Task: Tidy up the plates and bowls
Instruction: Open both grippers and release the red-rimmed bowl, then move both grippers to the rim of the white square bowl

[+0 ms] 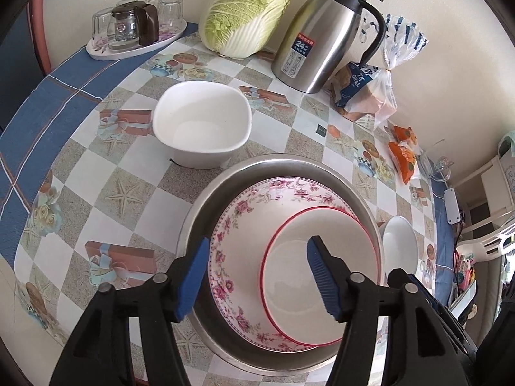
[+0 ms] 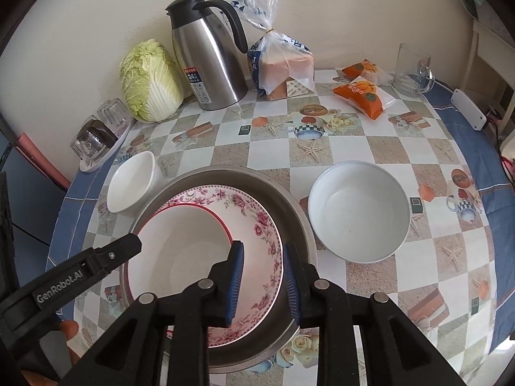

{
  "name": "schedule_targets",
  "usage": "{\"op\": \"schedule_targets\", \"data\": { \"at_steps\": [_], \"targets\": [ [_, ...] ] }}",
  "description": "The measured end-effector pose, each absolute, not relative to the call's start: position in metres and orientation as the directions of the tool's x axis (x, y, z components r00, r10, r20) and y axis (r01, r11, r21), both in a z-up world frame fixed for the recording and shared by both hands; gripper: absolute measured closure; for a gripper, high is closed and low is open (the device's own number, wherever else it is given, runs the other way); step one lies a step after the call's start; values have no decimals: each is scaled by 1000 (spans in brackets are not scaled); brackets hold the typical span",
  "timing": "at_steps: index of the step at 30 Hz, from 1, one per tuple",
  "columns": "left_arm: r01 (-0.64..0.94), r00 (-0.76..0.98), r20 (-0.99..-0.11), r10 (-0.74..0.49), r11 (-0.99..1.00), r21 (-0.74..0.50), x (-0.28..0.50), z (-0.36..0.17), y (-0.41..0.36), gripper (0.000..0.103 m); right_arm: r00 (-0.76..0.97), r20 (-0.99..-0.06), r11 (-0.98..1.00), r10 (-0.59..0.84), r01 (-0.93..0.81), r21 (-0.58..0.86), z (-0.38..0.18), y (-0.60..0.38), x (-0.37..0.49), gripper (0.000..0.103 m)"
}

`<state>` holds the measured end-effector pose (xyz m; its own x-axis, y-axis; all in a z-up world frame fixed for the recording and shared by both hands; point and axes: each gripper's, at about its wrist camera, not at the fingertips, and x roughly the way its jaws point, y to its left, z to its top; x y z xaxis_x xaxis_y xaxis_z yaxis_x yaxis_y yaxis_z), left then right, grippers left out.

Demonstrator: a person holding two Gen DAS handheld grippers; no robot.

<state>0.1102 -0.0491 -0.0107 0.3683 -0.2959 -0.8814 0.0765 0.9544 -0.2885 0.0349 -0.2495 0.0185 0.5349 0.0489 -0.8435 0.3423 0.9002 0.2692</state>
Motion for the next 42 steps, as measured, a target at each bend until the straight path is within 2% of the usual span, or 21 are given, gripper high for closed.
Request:
{"op": "schedule_targets", "data": {
  "at_steps": [2, 4, 7, 9, 12, 15, 16, 42],
  "targets": [
    [65, 371, -888, -270, 962, -265, 111, -12, -48, 28, 530, -847, 897, 44, 352, 266, 18, -252, 35, 54],
    [53, 375, -892, -252, 967, -250, 111, -14, -46, 26, 527, -849, 896, 35, 359, 260, 17, -253, 34, 43],
    [39, 386, -891, -238, 969, -242, 111, -15, -44, 21, 520, -854, 897, 32, 361, 254, 16, -254, 35, 38],
    [31, 400, -891, -216, 974, -223, 112, -16, -43, 11, 515, -857, 897, 34, 363, 254, 14, -255, 35, 34],
    [18, 413, -893, -180, 982, -189, 112, -17, -41, 7, 507, -861, 897, 34, 364, 249, 12, -255, 35, 26],
    [-2, 400, -904, -150, 986, -165, 114, -21, -38, 6, 515, -856, 892, 45, 365, 266, 9, -255, 35, 13],
    [-10, 401, -906, -138, 988, -155, 114, -22, -36, 6, 520, -853, 891, 47, 365, 271, 8, -255, 35, 1],
    [-63, 447, -891, -76, 991, -116, 119, -11, -5, 6, 532, -847, 907, 21, 346, 239, 14, -234, 39, 0]
  ]
}}
